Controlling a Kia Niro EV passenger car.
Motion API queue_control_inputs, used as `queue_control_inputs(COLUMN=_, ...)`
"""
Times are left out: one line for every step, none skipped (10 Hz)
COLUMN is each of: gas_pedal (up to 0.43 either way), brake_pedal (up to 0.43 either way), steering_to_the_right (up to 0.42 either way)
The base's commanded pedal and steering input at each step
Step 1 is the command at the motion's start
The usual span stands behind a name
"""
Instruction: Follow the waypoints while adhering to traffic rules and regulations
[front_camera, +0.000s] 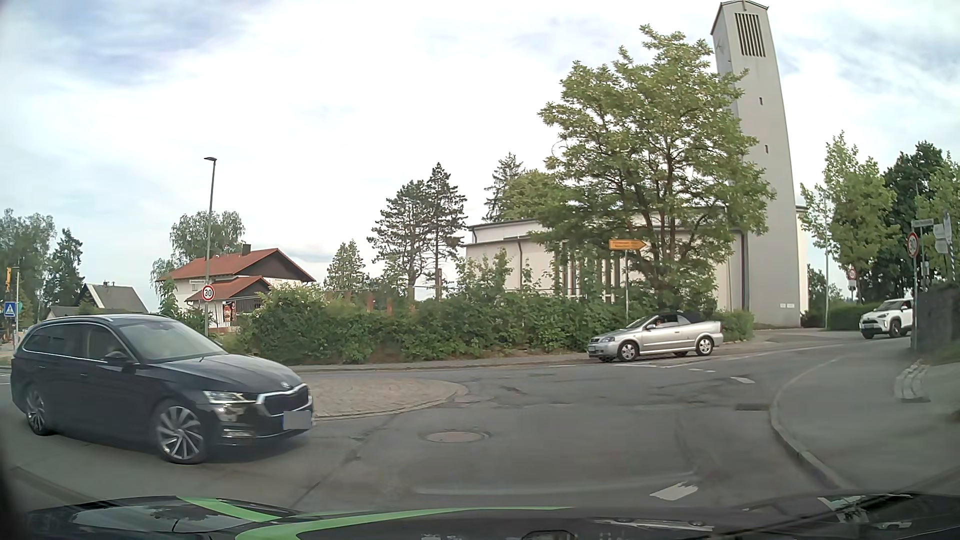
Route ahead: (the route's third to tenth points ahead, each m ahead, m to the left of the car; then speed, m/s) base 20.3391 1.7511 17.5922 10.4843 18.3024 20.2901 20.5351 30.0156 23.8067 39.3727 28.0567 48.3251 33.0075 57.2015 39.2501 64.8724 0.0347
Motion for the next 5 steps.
queue_control_inputs(gas_pedal=0.000, brake_pedal=0.256, steering_to_the_right=0.043)
queue_control_inputs(gas_pedal=0.000, brake_pedal=0.256, steering_to_the_right=0.043)
queue_control_inputs(gas_pedal=0.000, brake_pedal=0.159, steering_to_the_right=0.044)
queue_control_inputs(gas_pedal=0.000, brake_pedal=0.000, steering_to_the_right=0.044)
queue_control_inputs(gas_pedal=0.000, brake_pedal=0.000, steering_to_the_right=0.044)
